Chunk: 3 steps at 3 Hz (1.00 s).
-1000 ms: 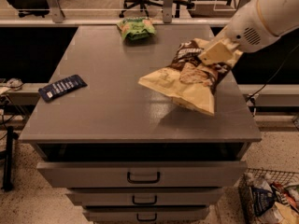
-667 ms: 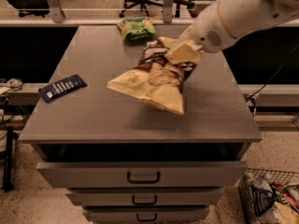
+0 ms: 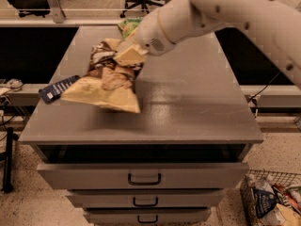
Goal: Move brown chip bag near rxbar blueberry
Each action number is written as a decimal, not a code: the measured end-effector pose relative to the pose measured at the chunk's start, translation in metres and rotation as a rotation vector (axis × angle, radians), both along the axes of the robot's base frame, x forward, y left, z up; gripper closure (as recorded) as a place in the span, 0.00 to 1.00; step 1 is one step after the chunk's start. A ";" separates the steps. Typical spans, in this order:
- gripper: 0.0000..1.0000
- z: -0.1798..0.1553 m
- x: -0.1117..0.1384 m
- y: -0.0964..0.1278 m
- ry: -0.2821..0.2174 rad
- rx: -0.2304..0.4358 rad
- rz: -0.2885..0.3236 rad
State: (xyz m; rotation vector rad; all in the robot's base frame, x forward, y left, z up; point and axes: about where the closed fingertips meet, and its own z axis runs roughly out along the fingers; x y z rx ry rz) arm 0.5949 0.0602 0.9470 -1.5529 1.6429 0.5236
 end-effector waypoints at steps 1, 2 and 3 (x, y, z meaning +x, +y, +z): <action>1.00 -0.008 0.016 0.043 -0.034 0.026 0.086; 0.85 -0.020 0.027 0.067 -0.045 0.016 0.123; 0.60 -0.034 0.039 0.078 -0.058 -0.006 0.140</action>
Offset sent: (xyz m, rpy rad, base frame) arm 0.0439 0.0931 -0.0379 -0.0028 -0.0578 0.1588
